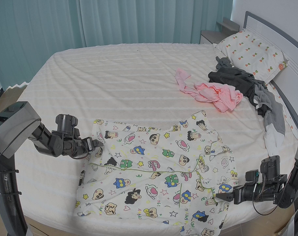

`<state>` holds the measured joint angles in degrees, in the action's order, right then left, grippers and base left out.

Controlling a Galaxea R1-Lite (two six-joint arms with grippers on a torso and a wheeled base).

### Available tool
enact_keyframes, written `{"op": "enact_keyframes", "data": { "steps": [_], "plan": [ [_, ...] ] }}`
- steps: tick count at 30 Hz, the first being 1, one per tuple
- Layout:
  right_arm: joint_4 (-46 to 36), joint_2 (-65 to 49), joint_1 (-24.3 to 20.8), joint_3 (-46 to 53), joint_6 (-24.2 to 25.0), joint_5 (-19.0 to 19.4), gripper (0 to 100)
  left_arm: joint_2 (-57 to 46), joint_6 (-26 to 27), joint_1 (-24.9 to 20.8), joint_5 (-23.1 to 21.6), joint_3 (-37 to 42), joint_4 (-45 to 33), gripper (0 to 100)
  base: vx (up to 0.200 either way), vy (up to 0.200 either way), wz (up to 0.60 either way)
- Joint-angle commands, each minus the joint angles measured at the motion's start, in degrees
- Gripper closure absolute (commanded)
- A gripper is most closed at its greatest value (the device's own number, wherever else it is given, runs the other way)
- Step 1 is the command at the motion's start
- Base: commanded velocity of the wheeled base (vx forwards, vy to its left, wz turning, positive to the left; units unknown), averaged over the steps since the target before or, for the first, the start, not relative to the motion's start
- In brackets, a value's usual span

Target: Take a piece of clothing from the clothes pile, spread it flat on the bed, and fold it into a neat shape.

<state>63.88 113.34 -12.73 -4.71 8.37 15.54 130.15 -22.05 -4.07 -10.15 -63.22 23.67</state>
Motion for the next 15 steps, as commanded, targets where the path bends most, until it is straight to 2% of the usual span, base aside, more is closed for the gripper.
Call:
{"op": "enact_keyframes", "data": {
  "steps": [1,5,6,7,11,15],
  "plan": [
    [0.0,-0.4,0.0,0.2,0.0,0.0,0,-5.3,-3.6,-0.3,-0.9,6.8,-0.3,0,0.0,0.0,0.0],
    [0.0,-0.2,0.0,0.1,0.0,0.0,0,-7.4,-14.7,-1.1,-0.7,10.1,0.1,0,0.0,0.0,0.0],
    [0.0,-0.2,0.0,0.1,0.0,0.0,0,-7.5,-15.6,-1.1,-0.7,10.4,0.1,0,0.0,0.0,0.0],
    [0.0,-0.1,0.0,0.1,0.0,0.0,0,-8.9,-21.2,-1.5,-0.6,11.3,0.5,0,0.0,0.0,0.0],
    [0.0,0.0,0.0,0.1,0.0,0.0,0,-11.0,-28.6,-2.0,-0.4,12.9,2.3,0,0.0,0.0,0.0],
    [0.0,-0.1,0.0,0.1,0.0,-0.1,0,-11.0,-32.7,-3.3,0.9,14.2,4.4,0,0.0,0.0,0.0]
  ]
}}
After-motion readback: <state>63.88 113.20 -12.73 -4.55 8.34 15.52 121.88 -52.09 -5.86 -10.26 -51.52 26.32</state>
